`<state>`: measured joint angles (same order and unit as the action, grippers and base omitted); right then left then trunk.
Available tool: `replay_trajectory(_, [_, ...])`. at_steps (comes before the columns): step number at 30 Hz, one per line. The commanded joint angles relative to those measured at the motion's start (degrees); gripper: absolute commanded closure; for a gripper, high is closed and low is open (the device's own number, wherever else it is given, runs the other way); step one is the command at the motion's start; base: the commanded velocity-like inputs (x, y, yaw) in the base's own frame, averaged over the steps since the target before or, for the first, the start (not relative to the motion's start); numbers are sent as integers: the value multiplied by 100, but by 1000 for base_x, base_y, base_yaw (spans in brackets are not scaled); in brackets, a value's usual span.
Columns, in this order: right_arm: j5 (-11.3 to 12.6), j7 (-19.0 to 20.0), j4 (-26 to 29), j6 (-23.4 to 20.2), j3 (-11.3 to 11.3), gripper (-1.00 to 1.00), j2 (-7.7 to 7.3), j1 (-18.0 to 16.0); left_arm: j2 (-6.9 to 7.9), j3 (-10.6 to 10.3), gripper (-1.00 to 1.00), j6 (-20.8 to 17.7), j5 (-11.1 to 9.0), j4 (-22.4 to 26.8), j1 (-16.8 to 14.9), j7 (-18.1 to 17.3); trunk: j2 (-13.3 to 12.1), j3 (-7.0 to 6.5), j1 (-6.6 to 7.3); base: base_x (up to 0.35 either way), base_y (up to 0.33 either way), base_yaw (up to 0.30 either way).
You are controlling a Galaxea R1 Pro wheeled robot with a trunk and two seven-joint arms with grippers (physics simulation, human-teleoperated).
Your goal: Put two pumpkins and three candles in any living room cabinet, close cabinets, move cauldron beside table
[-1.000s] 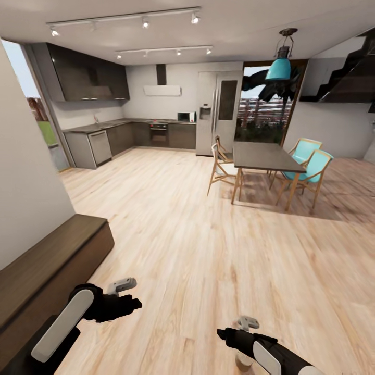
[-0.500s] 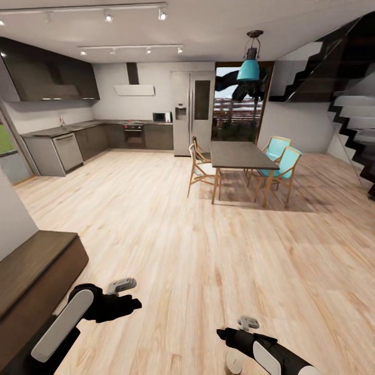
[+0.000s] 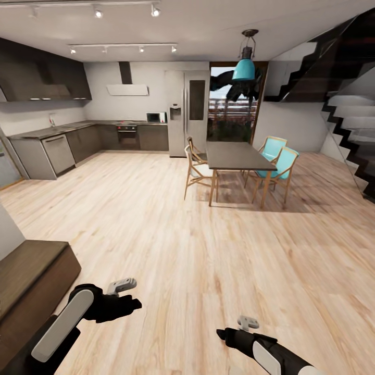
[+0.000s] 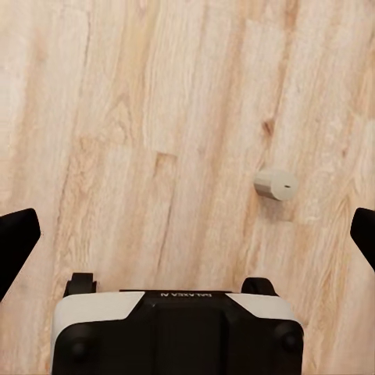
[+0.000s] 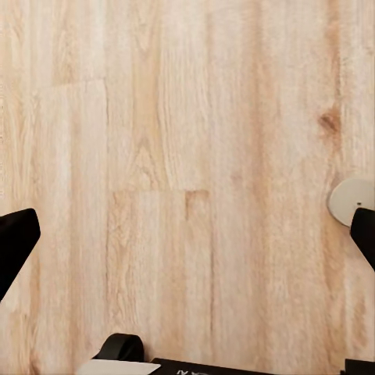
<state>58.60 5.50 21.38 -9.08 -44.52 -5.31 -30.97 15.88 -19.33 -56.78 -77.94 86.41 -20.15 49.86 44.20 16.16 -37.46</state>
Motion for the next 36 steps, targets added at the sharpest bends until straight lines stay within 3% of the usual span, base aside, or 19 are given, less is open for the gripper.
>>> replay_trajectory(1, [28,4,6,-15,-22,-100,-8,-5,4,-10,-100,0,-54,3,-7,60,6,8,-1,16,123,0])
replay_trajectory(20, [28,4,6,-19,-22,-100,-10,-5,6,-10,-100,0,-54,16,-7,62,6,8,-1,203,-49,0])
replay_trajectory(36, [28,4,6,-16,-22,-100,-2,-5,3,-10,-100,7,-49,44,-7,60,6,8,-1,42,8,0])
